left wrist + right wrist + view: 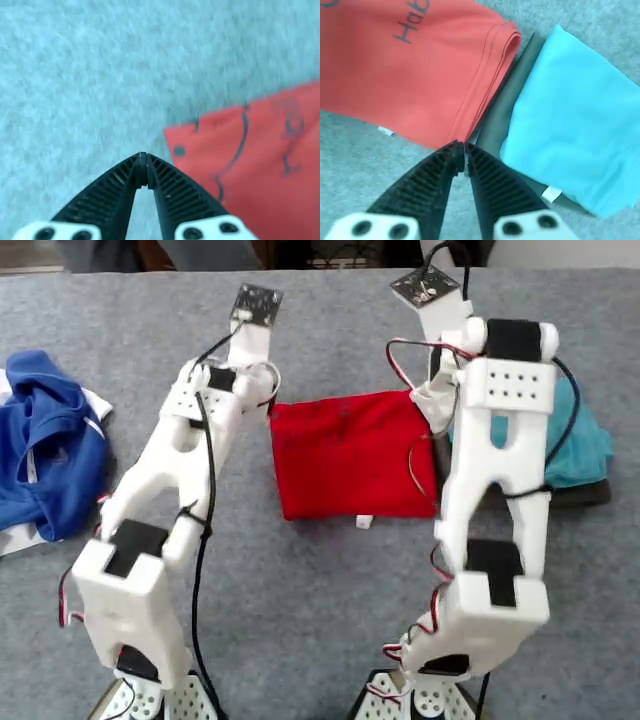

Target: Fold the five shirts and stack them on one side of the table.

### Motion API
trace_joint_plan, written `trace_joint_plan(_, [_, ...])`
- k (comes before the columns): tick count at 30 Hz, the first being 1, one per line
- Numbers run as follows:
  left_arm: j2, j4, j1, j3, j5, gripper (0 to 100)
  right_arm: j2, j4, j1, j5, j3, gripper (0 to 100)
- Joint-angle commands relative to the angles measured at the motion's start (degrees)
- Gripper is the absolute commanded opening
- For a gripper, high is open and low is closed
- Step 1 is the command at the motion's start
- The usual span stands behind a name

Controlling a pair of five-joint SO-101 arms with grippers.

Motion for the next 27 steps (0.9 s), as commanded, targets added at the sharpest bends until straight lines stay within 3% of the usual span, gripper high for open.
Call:
trace_joint_plan(1, [-9.4,-1.8,-2.1,10.4,-1.1,3,-8.3,0.8,0.5,-6.4,6.9,1.5])
trace_joint_plan(8, [-20.1,-15.8,-4.5,35.3,-0.6,3,-18.8,-1.4,0.4,-23.6,32.7,1.8])
trace_joint_plan(14, [-19.0,-24.0,-6.9,43.5,2.8,3,-16.7,-11.6,-4.0,-33.3,47.8,4.7])
trace_joint_plan(21, [-18.1,-23.8,-8.9,42.9,5.5,3,-9.8,-17.8,-8.9,-48.0,45.3,28.5])
trace_joint_plan(27, [-18.1,-23.8,-9.0,42.9,5.4,3,-2.0,-18.2,-9.2,-54.9,37.7,36.5])
